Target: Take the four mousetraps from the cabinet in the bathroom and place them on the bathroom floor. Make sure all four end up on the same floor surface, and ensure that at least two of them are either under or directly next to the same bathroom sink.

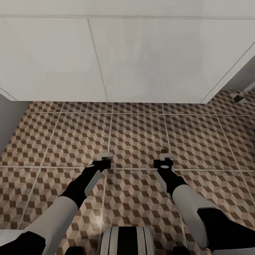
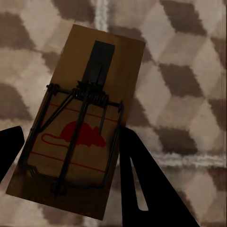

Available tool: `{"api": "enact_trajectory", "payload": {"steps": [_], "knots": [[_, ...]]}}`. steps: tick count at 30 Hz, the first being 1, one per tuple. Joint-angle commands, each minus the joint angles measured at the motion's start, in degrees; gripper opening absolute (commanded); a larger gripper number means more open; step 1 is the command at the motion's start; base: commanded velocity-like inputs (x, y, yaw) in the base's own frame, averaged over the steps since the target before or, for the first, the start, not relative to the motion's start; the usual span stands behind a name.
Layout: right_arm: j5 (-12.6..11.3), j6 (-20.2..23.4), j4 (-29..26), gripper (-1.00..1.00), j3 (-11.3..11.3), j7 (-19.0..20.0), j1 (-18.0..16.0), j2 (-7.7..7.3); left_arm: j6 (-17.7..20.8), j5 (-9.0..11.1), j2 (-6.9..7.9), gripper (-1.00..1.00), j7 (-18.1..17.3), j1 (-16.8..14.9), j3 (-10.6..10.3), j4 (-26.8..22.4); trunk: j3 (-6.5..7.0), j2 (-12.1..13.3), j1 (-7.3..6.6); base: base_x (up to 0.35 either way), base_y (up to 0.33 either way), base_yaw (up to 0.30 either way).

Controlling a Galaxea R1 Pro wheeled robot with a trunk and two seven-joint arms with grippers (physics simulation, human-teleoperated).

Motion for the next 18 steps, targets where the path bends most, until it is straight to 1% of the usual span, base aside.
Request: {"api": "enact_trajectory", "payload": {"steps": [1,6,8,11,14,18], "knots": [[0.4,0.4,-0.2,-1.0,0.0,-0.2,0.0,0.02,0.2,0.6,0.0,-1.0,0.5,0.0,-0.3,-0.4,-0.03,0.0,-0.01,0.0,0.0,0.0],[-0.1,0.0,-0.1,-1.0,-0.2,-0.3,0.0,0.04,0.5,0.6,-0.24,-1.0,0.5,0.0,-0.3,-2.6,-0.03,0.0,-0.01,0.0,0.0,0.0],[-0.7,0.3,-0.2,-1.0,-0.1,-0.3,0.0,0.03,0.7,0.7,-0.35,-1.0,0.5,0.0,-0.4,-2.7,-0.03,0.0,-0.01,0.0,0.0,0.0],[-0.9,0.7,-0.4,-1.0,0.0,-0.3,-0.1,-0.01,0.8,0.6,-0.42,-1.0,0.6,0.0,-0.4,-3.1,-0.03,0.0,-0.01,0.0,0.0,0.0],[-1.2,2.0,-1.1,-1.0,0.1,-0.3,-0.5,-0.15,1.0,0.5,-0.51,-1.0,0.7,0.0,-0.5,-4.5,-0.03,0.0,-0.01,0.0,0.0,0.0],[-1.4,4.3,-1.5,-1.0,0.2,-0.3,-1.0,-0.28,1.3,0.5,-0.56,-1.0,0.8,-0.1,-0.5,-7.6,-0.03,0.0,-0.01,0.0,0.0,0.0]]}}
